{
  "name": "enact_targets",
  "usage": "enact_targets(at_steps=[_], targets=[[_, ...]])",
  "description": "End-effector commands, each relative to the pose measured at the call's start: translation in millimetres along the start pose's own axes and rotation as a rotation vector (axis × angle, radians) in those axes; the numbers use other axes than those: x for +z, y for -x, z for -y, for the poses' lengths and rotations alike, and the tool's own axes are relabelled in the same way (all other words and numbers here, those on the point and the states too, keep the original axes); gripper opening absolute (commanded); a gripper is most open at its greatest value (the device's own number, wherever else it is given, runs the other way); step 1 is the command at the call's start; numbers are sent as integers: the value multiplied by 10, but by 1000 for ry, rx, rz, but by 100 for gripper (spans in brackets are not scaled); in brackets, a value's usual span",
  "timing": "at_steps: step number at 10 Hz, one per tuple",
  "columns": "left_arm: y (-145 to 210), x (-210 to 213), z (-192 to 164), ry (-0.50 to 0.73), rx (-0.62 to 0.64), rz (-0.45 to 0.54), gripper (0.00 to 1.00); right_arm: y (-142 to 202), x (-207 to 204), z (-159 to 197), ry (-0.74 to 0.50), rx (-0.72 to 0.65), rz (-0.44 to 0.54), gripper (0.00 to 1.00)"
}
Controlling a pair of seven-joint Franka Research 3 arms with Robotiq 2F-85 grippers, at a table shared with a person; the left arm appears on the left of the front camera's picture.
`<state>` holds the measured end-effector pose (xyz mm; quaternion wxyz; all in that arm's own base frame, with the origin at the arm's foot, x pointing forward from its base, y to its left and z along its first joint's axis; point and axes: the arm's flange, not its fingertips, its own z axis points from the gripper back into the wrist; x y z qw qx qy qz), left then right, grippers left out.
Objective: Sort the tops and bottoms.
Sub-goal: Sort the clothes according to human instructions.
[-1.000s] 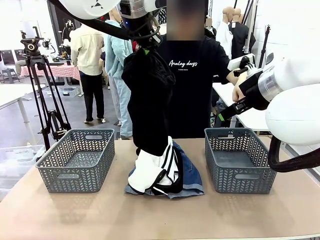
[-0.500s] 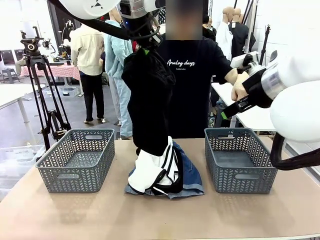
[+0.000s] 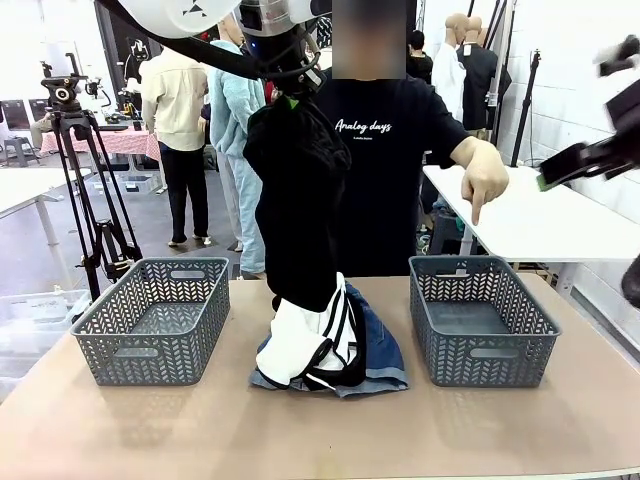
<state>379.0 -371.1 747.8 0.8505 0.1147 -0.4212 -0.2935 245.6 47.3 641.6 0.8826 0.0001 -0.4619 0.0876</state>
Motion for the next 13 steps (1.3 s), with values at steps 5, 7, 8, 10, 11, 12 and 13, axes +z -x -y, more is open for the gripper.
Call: enact_targets(at_steps=[5,7,8,10,11,12,13], targets=[[-805,-604,359,117,14,119,0,0,0,0,0,0,0,100],[-1146,-752,512,159,-11,163,0,0,0,0,0,0,0,100],[-1264,-770,564,189,6,198,0,0,0,0,0,0,0,100],[-935,-856,590,184,-7,144,0,0,0,0,0,0,0,100],[-935,-856,590,184,-7,144,0,0,0,0,0,0,0,100],[-935,-856,590,184,-7,144,0,0,0,0,0,0,0,100],[-935,-856,590,184,-7,144,0,0,0,0,0,0,0,100]])
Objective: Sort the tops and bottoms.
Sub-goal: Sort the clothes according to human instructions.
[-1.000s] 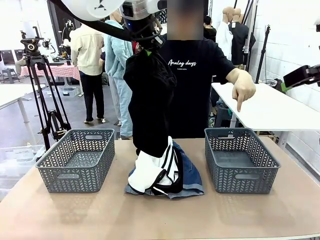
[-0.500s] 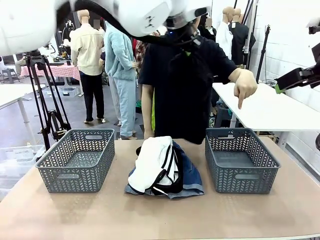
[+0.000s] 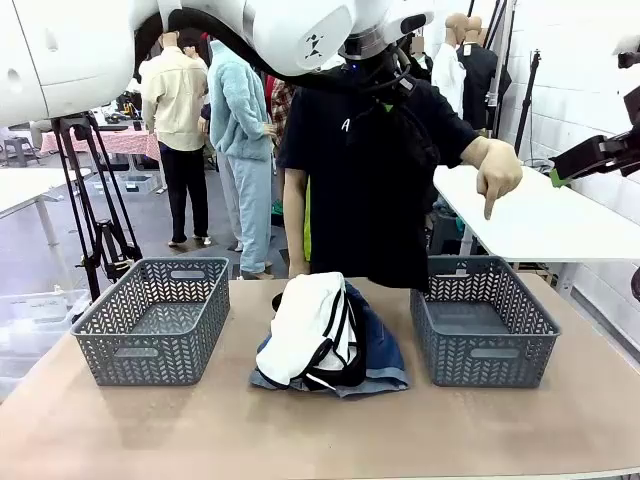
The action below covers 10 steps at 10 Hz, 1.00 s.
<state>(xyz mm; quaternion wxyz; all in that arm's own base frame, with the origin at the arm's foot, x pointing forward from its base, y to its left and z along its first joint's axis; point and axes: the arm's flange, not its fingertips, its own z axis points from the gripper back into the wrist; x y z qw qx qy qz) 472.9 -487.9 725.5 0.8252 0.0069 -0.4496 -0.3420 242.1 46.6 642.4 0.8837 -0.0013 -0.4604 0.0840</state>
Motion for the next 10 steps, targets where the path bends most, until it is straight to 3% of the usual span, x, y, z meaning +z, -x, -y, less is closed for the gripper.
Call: enact_targets(at_steps=[1,2,5,8,10], targets=[[48,99,-48,-18,-9,-1,0,-14,-34,-2,-6,5,4,100],[0,0,0,0,0,0,0,-14,-34,-2,-6,5,4,100],[-374,-269,236,168,-89,198,0,-14,-34,-2,-6,5,4,100],[-674,-307,407,208,-165,295,0,-14,-34,-2,-6,5,4,100],[-645,-429,576,343,-109,374,0,-14,-34,-2,-6,5,4,100]])
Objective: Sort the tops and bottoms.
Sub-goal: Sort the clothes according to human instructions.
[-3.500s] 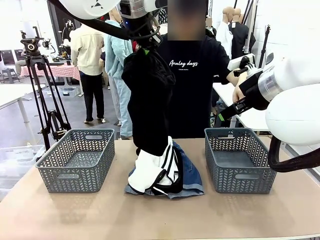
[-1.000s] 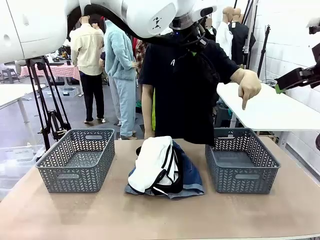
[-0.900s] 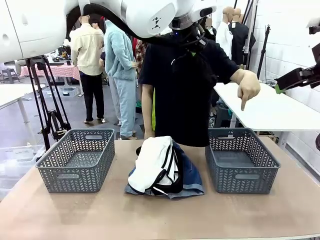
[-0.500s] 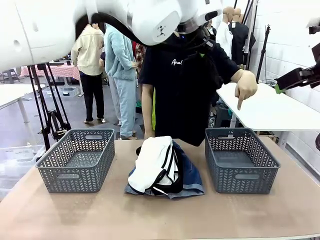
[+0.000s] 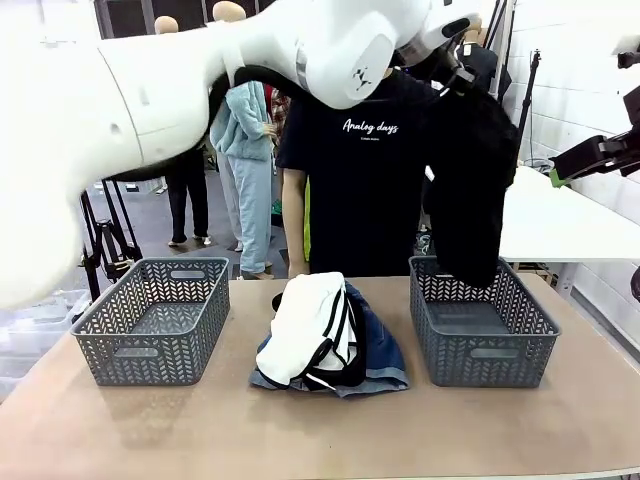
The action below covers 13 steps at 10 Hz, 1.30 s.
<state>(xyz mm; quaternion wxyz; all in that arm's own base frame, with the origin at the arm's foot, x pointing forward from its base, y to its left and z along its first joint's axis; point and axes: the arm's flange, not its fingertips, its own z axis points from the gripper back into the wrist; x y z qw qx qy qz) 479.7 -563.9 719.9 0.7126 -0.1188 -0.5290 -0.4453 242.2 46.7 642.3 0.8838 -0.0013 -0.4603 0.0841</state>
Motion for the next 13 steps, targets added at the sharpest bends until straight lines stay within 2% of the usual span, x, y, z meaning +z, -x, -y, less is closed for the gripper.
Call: enact_targets(at_steps=[1,3,6,8,9,10,13], targets=[[-72,-290,6,124,69,76,0,-14,-33,-2,-5,5,4,100],[398,-626,137,202,217,74,0,-14,-33,-2,-5,5,4,100],[973,-968,200,127,267,-80,0,-14,-33,-2,-5,5,4,100],[1307,-986,243,186,422,-254,0,-14,-33,-2,-5,5,4,100],[1404,-955,263,201,445,-291,0,-14,-33,-2,-5,5,4,100],[1265,-1263,213,155,336,-186,0,-14,-33,-2,-5,5,4,100],[1265,-1263,213,155,336,-186,0,-14,-33,-2,-5,5,4,100]])
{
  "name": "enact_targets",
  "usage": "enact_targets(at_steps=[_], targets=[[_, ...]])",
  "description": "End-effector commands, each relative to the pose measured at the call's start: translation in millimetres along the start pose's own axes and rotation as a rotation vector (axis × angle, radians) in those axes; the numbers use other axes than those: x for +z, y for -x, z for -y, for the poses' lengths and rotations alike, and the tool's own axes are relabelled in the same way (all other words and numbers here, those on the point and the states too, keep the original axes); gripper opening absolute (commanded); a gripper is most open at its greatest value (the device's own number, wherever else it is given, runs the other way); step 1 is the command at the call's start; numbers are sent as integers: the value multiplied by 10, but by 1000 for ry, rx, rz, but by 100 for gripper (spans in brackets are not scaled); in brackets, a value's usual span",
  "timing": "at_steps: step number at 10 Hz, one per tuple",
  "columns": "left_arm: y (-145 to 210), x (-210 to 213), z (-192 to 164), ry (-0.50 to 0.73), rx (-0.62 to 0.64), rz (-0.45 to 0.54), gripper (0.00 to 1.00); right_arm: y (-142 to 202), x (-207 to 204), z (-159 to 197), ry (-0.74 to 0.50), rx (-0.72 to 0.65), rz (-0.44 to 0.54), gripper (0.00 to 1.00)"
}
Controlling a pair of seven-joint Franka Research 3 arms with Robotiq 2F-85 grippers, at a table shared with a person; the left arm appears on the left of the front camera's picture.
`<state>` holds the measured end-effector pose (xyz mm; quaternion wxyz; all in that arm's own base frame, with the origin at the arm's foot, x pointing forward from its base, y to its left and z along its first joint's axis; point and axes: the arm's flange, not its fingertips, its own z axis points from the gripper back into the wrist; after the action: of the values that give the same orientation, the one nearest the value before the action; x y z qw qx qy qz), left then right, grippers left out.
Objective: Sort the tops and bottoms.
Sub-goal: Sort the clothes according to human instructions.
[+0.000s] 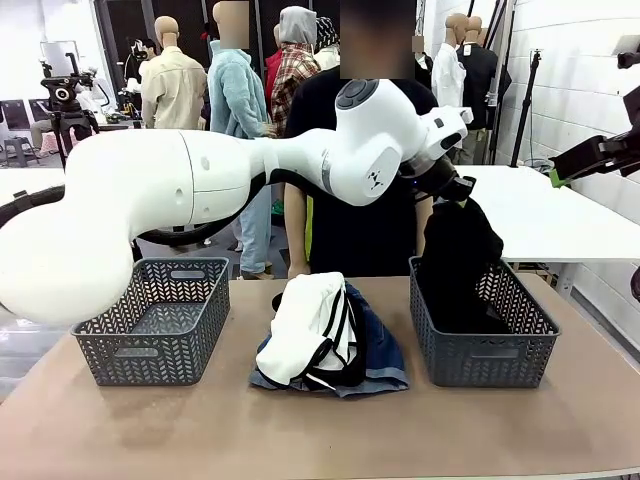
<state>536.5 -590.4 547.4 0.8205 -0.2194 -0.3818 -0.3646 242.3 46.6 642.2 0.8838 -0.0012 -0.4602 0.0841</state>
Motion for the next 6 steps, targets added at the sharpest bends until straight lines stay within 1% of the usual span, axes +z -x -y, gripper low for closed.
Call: enact_targets(at_steps=[1,2,3,4,6], targets=[[15,-12,-5,-2,7,-10,0,-14,-31,-2,-5,5,4,100],[194,-245,-64,43,58,-105,0,-14,-31,-2,-5,5,4,100],[341,-422,-65,86,93,-142,0,-14,-31,-2,-5,5,4,100],[467,-579,-70,128,127,-146,0,-14,-31,-2,-5,5,4,100],[685,-910,-118,171,181,-209,0,-14,-31,-2,-5,5,4,100]])
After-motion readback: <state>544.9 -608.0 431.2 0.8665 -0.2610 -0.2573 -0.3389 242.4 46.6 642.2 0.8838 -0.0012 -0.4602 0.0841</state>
